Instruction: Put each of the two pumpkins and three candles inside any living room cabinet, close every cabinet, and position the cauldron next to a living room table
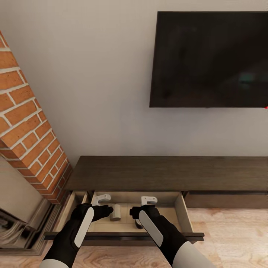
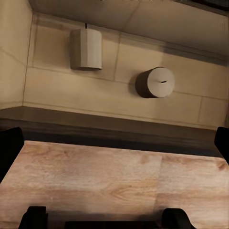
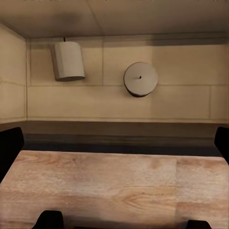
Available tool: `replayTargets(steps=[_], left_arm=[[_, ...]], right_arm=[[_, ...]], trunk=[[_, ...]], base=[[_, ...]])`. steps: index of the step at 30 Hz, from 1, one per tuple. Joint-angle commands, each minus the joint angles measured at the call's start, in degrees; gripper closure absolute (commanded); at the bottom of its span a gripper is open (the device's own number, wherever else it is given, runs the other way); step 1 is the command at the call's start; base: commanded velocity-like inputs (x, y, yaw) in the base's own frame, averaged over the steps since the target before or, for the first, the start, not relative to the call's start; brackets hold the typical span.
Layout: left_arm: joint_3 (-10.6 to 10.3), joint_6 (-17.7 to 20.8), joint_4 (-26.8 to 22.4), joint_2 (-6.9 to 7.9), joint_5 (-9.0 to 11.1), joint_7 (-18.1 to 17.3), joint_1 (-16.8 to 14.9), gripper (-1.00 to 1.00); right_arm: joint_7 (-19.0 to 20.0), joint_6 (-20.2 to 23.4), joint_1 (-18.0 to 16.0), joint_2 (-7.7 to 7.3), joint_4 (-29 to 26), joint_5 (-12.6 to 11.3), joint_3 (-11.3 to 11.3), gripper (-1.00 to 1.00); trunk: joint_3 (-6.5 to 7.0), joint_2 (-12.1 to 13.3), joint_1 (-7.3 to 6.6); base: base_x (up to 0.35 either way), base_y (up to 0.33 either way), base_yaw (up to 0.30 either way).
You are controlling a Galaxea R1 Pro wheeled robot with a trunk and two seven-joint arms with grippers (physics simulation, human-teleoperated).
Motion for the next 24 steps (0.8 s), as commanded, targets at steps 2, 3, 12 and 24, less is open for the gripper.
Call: replayTargets(steps=[2, 3, 12, 24], left_arm=[[0.0, 0.0, 0.0, 0.03, 0.0, 0.0, 0.0, -1.00], [0.0, 0.0, 0.0, 0.04, 0.0, 0.0, 0.0, -1.00], [0.0, 0.0, 0.0, 0.05, 0.0, 0.0, 0.0, -1.00], [0.0, -0.1, 0.0, 0.06, 0.0, 0.0, 0.0, -1.00]], right_arm=[[0.0, 0.0, 0.0, 0.00, 0.0, 0.0, 0.0, -1.00], [0.0, 0.0, 0.0, 0.00, 0.0, 0.0, 0.0, -1.00], [0.0, 0.0, 0.0, 0.00, 0.0, 0.0, 0.0, -1.00], [0.0, 0.0, 0.0, 0.00, 0.0, 0.0, 0.0, -1.00]], trunk=[[0.36, 0.8, -0.45], [0.54, 1.2, -0.67], [2.16, 4.8, -2.64], [4.31, 9.6, -5.28]], base=[[-0.003, 0.000, 0.000], [-0.002, 0.000, 0.000], [-0.012, 0.000, 0.000], [-0.102, 0.000, 0.000]])
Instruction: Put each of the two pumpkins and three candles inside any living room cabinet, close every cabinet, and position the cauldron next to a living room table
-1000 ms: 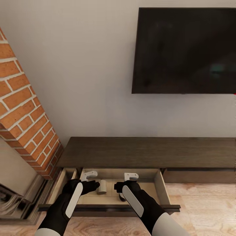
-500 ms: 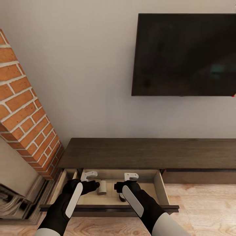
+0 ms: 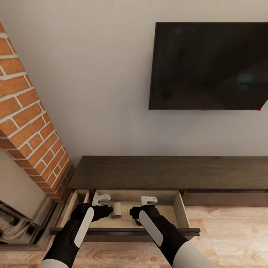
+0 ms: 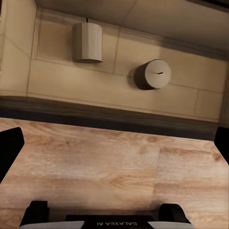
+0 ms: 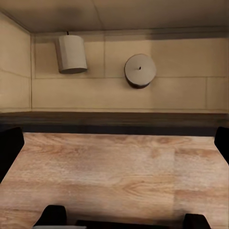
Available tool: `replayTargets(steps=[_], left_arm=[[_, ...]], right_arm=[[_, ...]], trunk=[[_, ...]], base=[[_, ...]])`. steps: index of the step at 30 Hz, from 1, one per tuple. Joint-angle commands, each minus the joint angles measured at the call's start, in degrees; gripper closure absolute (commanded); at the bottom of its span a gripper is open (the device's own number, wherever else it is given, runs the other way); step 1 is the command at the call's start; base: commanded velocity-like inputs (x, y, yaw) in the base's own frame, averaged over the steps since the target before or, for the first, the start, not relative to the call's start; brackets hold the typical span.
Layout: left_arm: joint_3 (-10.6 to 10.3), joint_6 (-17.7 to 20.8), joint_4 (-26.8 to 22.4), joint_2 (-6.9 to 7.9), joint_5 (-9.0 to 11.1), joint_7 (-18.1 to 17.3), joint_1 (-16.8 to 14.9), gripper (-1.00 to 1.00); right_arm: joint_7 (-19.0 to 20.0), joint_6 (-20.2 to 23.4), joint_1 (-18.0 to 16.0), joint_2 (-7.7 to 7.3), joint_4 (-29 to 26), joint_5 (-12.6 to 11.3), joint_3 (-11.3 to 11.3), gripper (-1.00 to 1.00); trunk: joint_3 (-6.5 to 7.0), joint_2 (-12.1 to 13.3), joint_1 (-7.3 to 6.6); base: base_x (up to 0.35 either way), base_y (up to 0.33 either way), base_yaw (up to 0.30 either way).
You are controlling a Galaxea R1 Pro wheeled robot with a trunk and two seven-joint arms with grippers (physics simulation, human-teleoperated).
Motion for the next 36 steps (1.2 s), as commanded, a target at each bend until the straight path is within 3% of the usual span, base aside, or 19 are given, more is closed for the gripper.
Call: replayTargets(steps=[1, 12, 30, 36], left_arm=[[0.0, 0.0, 0.0, 0.00, 0.0, 0.0, 0.0, -1.00], [0.0, 0.0, 0.0, 0.00, -0.1, 0.0, 0.0, -1.00], [0.0, 0.0, 0.0, 0.00, 0.0, 0.0, 0.0, -1.00], [0.0, 0.0, 0.0, 0.00, 0.1, 0.0, 0.0, -1.00]], right_arm=[[0.0, 0.0, 0.0, 0.00, 0.0, 0.0, 0.0, -1.00], [0.0, -0.1, 0.0, 0.00, 0.0, 0.0, 0.0, -1.00], [0.0, -0.1, 0.0, 0.00, 0.0, 0.1, 0.0, -1.00], [0.0, -0.1, 0.0, 0.00, 0.0, 0.1, 0.0, -1.00]], trunk=[[0.18, 0.4, -0.23], [2.16, 4.8, -2.64], [5.39, 12.0, -6.60], [5.39, 12.0, -6.60]], base=[[-0.009, 0.000, 0.000], [-0.008, 0.001, 0.000], [-0.207, 0.030, 0.000], [-0.304, 0.000, 0.000]])
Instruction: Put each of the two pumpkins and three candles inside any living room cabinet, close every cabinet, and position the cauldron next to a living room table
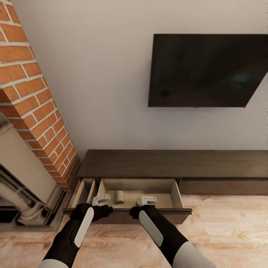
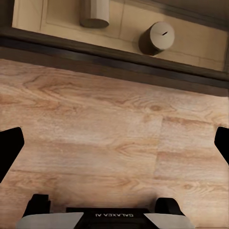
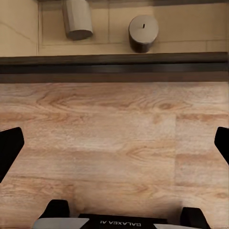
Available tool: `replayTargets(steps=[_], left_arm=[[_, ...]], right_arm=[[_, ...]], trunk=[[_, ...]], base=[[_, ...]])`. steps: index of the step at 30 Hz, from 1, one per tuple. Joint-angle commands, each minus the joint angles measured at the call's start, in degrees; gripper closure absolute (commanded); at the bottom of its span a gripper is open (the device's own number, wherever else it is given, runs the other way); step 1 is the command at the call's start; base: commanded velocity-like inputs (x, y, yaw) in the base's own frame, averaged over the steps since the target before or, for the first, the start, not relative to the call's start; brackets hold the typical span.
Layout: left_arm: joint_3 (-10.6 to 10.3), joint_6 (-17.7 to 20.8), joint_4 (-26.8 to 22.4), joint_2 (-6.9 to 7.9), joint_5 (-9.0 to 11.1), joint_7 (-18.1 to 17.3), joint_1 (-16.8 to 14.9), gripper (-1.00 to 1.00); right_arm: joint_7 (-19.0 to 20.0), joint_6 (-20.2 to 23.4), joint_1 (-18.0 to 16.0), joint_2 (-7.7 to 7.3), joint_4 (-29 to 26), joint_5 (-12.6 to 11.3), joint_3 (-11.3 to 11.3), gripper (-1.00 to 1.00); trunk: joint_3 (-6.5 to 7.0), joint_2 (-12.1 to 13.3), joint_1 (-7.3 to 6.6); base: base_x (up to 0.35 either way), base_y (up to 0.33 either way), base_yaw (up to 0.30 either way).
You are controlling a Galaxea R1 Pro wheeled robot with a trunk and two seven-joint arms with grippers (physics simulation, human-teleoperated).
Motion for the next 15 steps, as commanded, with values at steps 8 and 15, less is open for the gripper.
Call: replayTargets(steps=[8, 15], left_arm=[[0.0, 0.0, -0.1, 0.00, 0.1, 0.0, 0.0, -1.00], [0.0, -0.1, -0.1, 0.06, 0.1, 0.0, 0.0, -1.00]], right_arm=[[0.0, 0.0, 0.0, 0.00, 0.0, 0.1, 0.0, -1.00], [0.0, 0.0, 0.0, 0.00, 0.0, 0.1, 0.0, -1.00]], trunk=[[0.00, 0.0, 0.00], [-0.54, -1.2, 0.66]], base=[[-0.294, 0.000, 0.000], [-0.260, 0.000, 0.000]])
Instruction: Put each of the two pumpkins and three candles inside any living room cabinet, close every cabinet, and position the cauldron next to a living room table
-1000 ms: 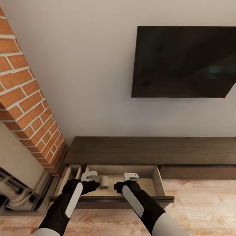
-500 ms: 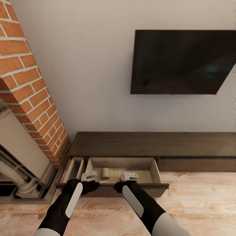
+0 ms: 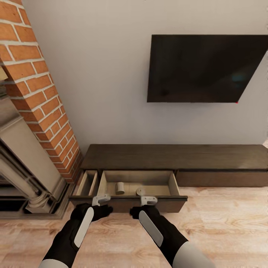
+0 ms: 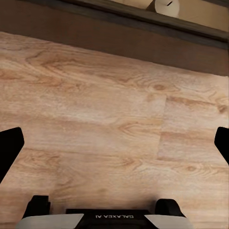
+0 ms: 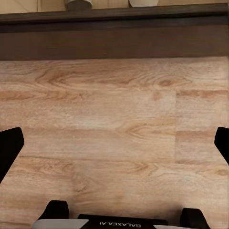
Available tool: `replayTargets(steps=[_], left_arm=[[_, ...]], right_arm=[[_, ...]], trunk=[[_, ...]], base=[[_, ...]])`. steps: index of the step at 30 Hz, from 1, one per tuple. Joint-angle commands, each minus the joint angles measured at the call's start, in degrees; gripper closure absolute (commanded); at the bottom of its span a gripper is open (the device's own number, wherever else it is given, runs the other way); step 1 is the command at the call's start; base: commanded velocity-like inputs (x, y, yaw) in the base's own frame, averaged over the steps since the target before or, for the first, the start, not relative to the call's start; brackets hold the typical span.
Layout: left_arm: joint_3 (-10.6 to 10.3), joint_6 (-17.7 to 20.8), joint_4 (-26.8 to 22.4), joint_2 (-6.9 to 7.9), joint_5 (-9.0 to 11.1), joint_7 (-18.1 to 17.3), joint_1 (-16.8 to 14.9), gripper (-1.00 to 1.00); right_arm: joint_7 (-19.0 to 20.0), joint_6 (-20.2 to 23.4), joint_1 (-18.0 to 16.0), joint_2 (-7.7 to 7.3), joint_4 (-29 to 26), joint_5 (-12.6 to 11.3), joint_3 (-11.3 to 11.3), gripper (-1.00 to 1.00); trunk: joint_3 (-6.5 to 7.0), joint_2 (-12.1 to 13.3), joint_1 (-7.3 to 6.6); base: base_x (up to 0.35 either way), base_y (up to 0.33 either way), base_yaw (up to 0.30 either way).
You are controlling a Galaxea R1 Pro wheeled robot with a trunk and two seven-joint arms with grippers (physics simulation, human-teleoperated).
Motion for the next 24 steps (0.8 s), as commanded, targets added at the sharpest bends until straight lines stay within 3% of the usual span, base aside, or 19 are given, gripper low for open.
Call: replayTargets(steps=[1, 10, 13, 24], left_arm=[[0.0, 0.0, 0.0, 0.01, 0.0, 0.0, 0.0, -1.00], [0.0, -0.3, 0.0, -0.02, -0.1, 0.0, 0.0, -1.00], [0.3, 0.5, -0.9, -0.15, 0.1, 0.2, 0.0, -1.00], [0.0, 0.2, -0.8, 0.56, 0.2, 0.1, 0.0, -1.00]], right_arm=[[0.0, 0.0, 0.0, 0.00, 0.0, 0.0, 0.0, -1.00], [0.1, -0.1, 0.0, 0.00, 0.1, 0.3, 0.0, -1.00], [-0.2, -0.7, 0.1, 0.00, -0.3, 0.4, 1.0, -1.00], [0.1, -2.5, -0.9, -0.22, -0.1, 0.4, 1.0, -1.00]], trunk=[[-0.19, -0.4, 0.22], [-1.80, -4.0, 2.20], [-1.80, -4.0, 2.19], [-1.80, -4.0, 2.19]], base=[[-0.237, 0.000, 0.000], [-0.108, 0.000, 0.000], [0.000, 0.000, -0.008], [0.000, 0.000, -0.002]])
